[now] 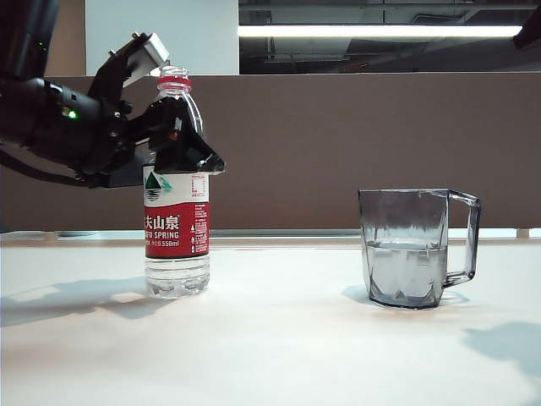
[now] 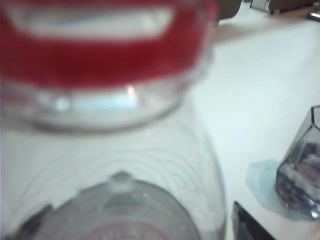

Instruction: Pick up the mineral water bottle with the left hand on the table and pour water into the mug until it's half full.

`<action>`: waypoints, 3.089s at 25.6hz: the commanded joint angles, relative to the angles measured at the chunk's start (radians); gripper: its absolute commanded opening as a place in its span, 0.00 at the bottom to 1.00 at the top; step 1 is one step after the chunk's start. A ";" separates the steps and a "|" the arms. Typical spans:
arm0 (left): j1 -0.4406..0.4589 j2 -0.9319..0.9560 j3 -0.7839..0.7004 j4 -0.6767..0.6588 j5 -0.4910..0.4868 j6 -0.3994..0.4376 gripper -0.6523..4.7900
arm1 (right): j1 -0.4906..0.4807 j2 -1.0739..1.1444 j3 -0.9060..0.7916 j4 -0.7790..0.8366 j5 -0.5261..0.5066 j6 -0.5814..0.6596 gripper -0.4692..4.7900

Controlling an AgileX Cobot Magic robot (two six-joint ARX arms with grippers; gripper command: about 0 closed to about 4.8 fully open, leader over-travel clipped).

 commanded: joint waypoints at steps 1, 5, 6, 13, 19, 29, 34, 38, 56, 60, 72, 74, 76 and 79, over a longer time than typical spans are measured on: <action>0.000 -0.043 0.003 -0.095 -0.034 0.009 0.98 | 0.000 -0.002 0.008 0.017 -0.002 -0.003 0.09; 0.000 -0.101 0.003 -0.206 -0.064 0.010 0.98 | 0.000 -0.002 0.008 0.018 -0.001 -0.003 0.09; 0.000 -0.114 0.003 -0.229 -0.064 0.011 0.98 | 0.000 -0.002 0.008 0.017 -0.001 -0.003 0.09; 0.000 -0.232 0.003 -0.431 -0.064 0.016 0.98 | 0.000 -0.002 0.008 0.017 0.000 -0.003 0.09; -0.001 -0.410 0.003 -0.632 -0.061 0.016 0.75 | 0.000 -0.002 0.008 0.017 -0.001 -0.003 0.09; -0.002 -0.698 -0.004 -0.850 -0.037 0.067 0.11 | 0.000 -0.002 0.008 0.017 -0.001 -0.003 0.09; -0.002 -0.806 -0.085 -0.756 -0.045 0.058 0.11 | 0.000 -0.002 0.008 0.017 0.000 -0.003 0.09; 0.003 -0.954 -0.199 -0.656 -0.117 0.054 0.11 | 0.000 -0.002 0.008 0.017 0.000 -0.003 0.09; 0.352 -1.345 -0.385 -0.670 -0.117 0.061 0.11 | 0.000 -0.002 0.008 0.017 0.000 -0.003 0.09; 0.402 -1.405 -0.423 -0.670 -0.125 0.060 0.11 | 0.000 -0.002 0.008 0.017 0.000 -0.003 0.09; 0.409 -1.461 -0.504 -0.698 -0.266 0.061 0.11 | 0.000 -0.002 0.008 0.017 0.000 -0.003 0.09; 0.409 -1.461 -0.504 -0.699 -0.266 0.061 0.11 | 0.000 -0.002 0.008 0.017 0.000 -0.003 0.09; 0.409 -1.461 -0.504 -0.699 -0.266 0.061 0.11 | 0.000 -0.002 0.008 0.017 0.000 -0.003 0.09; 0.409 -1.461 -0.504 -0.701 -0.266 0.061 0.11 | 0.000 -0.002 0.008 0.017 0.000 -0.003 0.09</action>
